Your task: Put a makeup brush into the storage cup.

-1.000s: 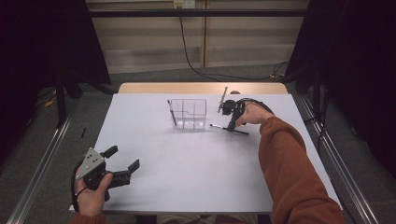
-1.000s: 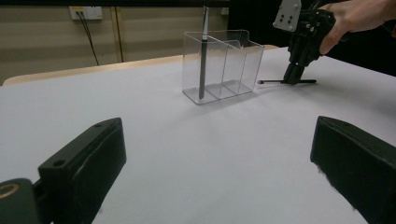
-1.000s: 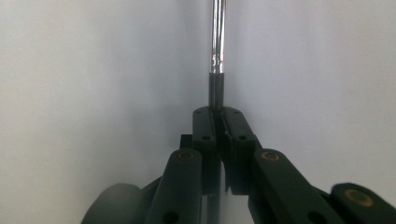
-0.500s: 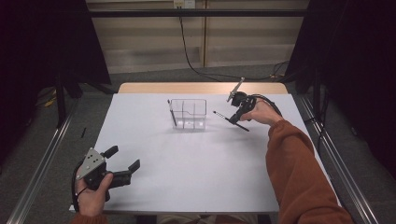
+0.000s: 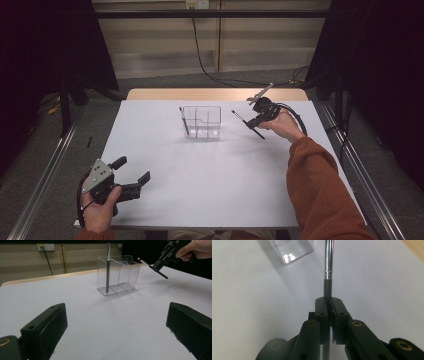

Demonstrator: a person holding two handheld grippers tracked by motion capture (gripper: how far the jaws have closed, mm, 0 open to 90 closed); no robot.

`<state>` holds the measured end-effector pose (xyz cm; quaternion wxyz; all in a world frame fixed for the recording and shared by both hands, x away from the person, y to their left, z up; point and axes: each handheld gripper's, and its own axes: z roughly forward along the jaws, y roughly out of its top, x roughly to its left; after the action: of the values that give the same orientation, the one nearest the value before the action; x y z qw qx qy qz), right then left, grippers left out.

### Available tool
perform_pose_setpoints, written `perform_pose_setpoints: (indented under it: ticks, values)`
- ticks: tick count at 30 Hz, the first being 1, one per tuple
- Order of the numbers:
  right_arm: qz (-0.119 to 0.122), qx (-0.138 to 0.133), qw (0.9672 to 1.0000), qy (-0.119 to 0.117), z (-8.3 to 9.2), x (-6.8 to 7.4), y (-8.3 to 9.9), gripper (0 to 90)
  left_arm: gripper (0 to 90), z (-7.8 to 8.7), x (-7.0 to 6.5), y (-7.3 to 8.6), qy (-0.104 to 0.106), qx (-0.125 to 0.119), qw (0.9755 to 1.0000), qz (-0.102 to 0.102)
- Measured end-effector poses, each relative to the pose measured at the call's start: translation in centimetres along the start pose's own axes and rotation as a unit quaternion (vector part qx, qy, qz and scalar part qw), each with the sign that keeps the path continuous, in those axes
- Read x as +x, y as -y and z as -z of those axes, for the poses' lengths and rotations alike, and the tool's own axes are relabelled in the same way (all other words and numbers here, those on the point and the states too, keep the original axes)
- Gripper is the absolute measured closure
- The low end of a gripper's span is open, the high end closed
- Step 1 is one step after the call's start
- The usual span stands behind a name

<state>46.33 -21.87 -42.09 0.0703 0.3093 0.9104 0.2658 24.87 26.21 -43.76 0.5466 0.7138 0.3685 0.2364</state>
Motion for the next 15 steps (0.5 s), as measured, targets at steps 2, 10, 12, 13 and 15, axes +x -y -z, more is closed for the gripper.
perform_pose_setpoints:
  ticks: [2,10,12,13,15]
  values:
    - [-0.006,-0.013,0.9999,0.002,0.3,0.1,0.1,84.9,3.4,-0.1,0.0,0.0,0.001,-0.002,1.0000,-0.001]
    - [-0.035,-0.066,0.9971,0.010,0.7,0.6,1.0,84.9,3.4,-0.1,-0.1,-0.1,0.001,-0.001,1.0000,-0.003]
    - [-0.039,-0.075,0.9964,0.008,0.7,0.7,1.2,84.9,3.4,-0.1,-0.1,0.0,0.000,-0.002,1.0000,0.000]
    - [-0.042,-0.080,0.9958,0.012,0.7,0.7,1.4,84.9,3.4,-0.1,0.0,-0.1,0.000,-0.003,1.0000,0.000]
    - [-0.051,-0.091,0.9944,0.010,0.8,0.7,1.6,84.9,3.4,0.0,0.0,-0.1,-0.002,-0.003,1.0000,0.001]
